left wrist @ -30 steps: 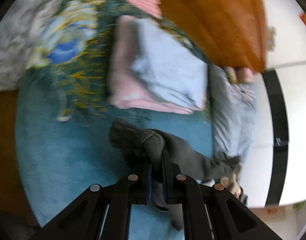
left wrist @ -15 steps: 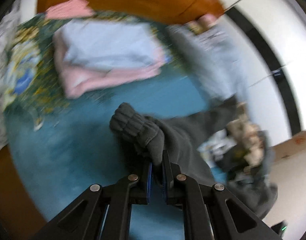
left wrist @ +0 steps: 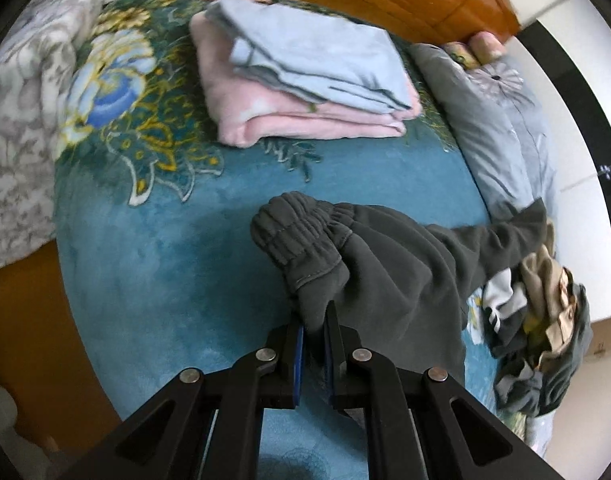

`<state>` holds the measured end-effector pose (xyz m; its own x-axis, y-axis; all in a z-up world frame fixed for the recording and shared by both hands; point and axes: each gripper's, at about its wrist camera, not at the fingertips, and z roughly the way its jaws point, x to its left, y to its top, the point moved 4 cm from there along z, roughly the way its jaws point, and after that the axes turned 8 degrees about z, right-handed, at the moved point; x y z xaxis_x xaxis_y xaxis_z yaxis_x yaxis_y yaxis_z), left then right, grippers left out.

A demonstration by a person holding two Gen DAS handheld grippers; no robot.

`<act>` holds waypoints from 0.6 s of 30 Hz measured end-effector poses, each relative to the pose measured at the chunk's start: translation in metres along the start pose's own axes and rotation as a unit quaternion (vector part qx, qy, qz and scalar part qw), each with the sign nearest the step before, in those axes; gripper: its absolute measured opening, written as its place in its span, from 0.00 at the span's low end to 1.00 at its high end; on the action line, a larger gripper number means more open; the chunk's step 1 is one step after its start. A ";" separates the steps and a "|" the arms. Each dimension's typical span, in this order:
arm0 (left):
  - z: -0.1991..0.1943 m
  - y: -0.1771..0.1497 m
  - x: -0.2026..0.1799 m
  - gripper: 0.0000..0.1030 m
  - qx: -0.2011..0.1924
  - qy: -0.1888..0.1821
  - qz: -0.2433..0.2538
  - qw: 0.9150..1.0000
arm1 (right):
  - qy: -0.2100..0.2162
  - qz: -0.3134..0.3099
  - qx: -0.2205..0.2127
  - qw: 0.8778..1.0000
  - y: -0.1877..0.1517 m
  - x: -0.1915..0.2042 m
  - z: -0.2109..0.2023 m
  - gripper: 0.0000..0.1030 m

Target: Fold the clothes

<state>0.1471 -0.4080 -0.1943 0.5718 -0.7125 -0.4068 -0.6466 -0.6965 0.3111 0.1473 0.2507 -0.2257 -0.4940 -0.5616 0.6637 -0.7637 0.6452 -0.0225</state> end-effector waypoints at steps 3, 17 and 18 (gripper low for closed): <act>0.003 -0.001 0.002 0.08 0.003 0.006 -0.009 1.000 | 0.007 0.055 -0.061 0.997 0.028 -0.028 -0.010 0.44; -0.022 0.007 -0.028 0.08 -0.032 -0.009 0.051 0.998 | 0.007 0.141 -0.104 0.984 0.088 -0.022 -0.036 0.11; -0.028 0.009 -0.035 0.08 -0.041 -0.013 0.069 0.997 | 0.018 0.119 -0.121 0.985 0.091 -0.009 -0.056 0.11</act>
<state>0.1353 -0.3912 -0.1531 0.4660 -0.8000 -0.3780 -0.6740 -0.5977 0.4342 0.1058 0.3431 -0.1917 -0.6287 -0.3643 0.6870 -0.5053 0.8629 -0.0048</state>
